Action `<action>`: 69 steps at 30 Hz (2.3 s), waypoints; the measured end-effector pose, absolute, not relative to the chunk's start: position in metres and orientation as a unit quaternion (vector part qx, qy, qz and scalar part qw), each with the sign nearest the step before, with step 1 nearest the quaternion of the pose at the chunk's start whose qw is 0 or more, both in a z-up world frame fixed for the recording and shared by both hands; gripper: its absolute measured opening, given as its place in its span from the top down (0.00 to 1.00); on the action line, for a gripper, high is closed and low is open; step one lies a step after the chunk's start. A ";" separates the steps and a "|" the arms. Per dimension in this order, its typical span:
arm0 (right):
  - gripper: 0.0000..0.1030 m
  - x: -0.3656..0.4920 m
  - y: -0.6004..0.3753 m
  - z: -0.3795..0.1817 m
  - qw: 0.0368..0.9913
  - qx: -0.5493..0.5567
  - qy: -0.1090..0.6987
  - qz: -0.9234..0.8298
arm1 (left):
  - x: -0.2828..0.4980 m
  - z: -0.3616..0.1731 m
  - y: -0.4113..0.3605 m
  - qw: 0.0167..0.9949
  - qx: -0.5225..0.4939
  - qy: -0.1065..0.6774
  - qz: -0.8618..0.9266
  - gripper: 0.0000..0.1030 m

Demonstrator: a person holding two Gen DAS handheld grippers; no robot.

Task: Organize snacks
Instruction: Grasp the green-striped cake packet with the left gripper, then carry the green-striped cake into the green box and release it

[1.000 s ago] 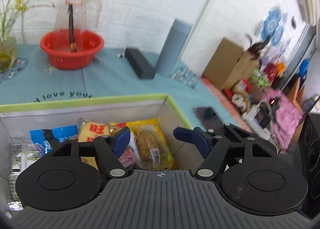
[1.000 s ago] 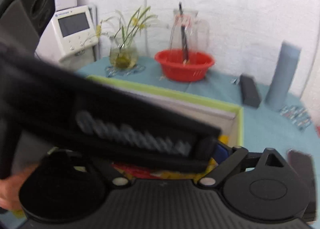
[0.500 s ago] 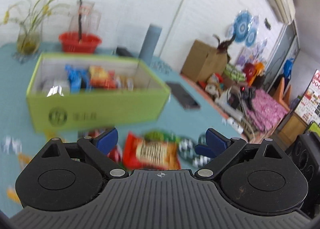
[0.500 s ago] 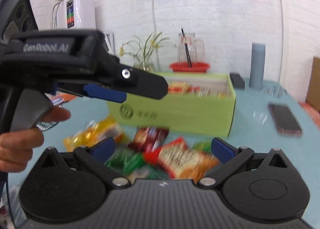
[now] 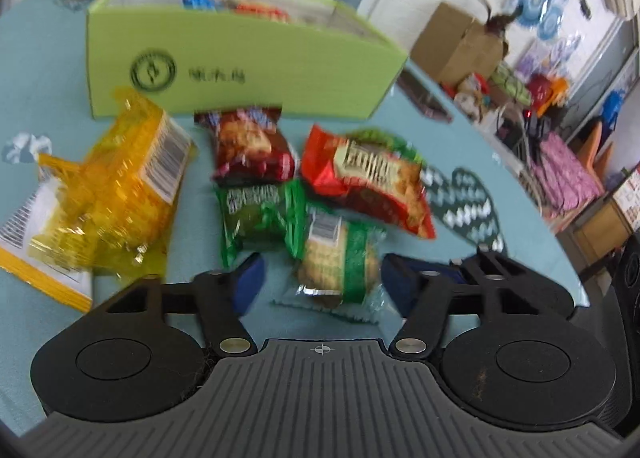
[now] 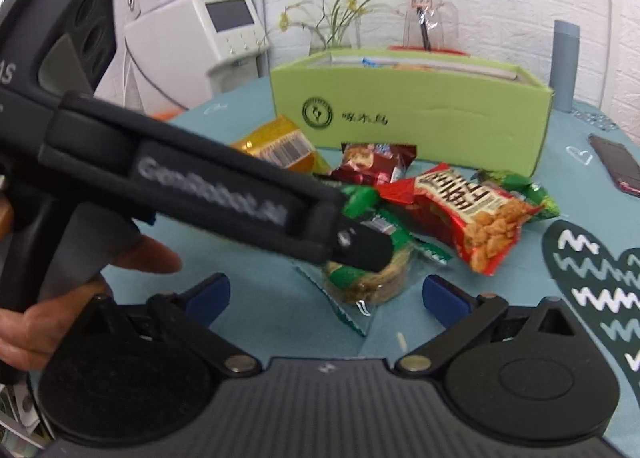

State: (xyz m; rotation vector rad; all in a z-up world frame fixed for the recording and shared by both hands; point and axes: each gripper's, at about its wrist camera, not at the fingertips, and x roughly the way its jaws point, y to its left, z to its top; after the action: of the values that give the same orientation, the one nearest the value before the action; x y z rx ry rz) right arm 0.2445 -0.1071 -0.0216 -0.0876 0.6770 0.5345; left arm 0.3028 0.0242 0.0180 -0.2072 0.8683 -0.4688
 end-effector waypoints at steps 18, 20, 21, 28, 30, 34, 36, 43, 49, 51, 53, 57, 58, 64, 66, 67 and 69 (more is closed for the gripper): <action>0.01 0.186 -0.079 -0.023 0.908 -0.072 0.316 0.264 | 0.223 0.019 0.035 0.864 -0.115 0.426 -0.240 0.58; 0.01 0.180 -0.078 -0.024 0.918 -0.059 0.317 0.230 | 0.223 0.023 0.035 0.869 -0.117 0.419 -0.237 0.43; 0.01 0.177 -0.077 -0.024 0.922 -0.052 0.315 0.219 | 0.223 0.025 0.034 0.872 -0.113 0.414 -0.235 0.34; 0.01 0.185 -0.085 -0.021 0.915 -0.052 0.320 0.240 | 0.232 0.020 0.035 0.865 -0.115 0.424 -0.242 0.42; 0.01 0.190 -0.087 -0.023 0.916 -0.058 0.319 0.237 | 0.234 0.020 0.037 0.865 -0.121 0.423 -0.243 0.42; 0.01 0.191 -0.084 -0.026 0.919 -0.070 0.314 0.228 | 0.237 0.019 0.035 0.865 -0.121 0.423 -0.241 0.40; 0.01 0.192 -0.083 -0.026 0.919 -0.070 0.314 0.227 | 0.238 0.019 0.033 0.865 -0.118 0.423 -0.242 0.39; 0.01 0.182 -0.086 -0.010 0.933 -0.094 0.283 0.203 | 0.236 0.023 0.034 0.864 -0.127 0.419 -0.249 0.43; 0.03 0.191 -0.091 -0.023 0.921 -0.069 0.313 0.220 | 0.236 0.019 0.028 0.862 -0.117 0.421 -0.257 0.45; 0.28 0.187 -0.090 -0.019 0.920 -0.066 0.305 0.236 | 0.233 0.019 0.025 0.867 -0.097 0.418 -0.254 0.70; 0.28 0.189 -0.092 -0.014 0.919 -0.058 0.310 0.237 | 0.232 0.020 0.025 0.870 -0.096 0.416 -0.247 0.73; 0.27 0.197 -0.101 -0.003 0.921 -0.028 0.299 0.247 | 0.239 0.030 0.031 0.871 -0.124 0.410 -0.243 0.73; 0.27 0.196 -0.097 0.002 0.924 -0.030 0.292 0.246 | 0.243 0.034 0.033 0.871 -0.133 0.406 -0.243 0.73; 0.23 0.222 -0.095 0.037 0.936 -0.047 0.239 0.255 | 0.272 0.075 0.039 0.889 -0.141 0.367 -0.234 0.73; 0.22 0.251 -0.088 0.054 0.941 -0.069 0.209 0.256 | 0.292 0.098 0.036 0.907 -0.121 0.334 -0.225 0.73; 0.22 0.266 -0.086 0.061 0.943 -0.076 0.197 0.258 | 0.305 0.108 0.036 0.916 -0.110 0.317 -0.220 0.72; 0.22 0.303 -0.084 0.073 0.943 -0.074 0.187 0.266 | 0.333 0.122 0.036 0.927 -0.097 0.297 -0.206 0.72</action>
State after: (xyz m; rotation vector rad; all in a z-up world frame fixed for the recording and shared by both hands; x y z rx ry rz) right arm 0.3032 -0.0839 0.0734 -0.1502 0.3809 0.5428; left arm 0.3335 0.0365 0.1218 -0.1999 0.6083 -0.4213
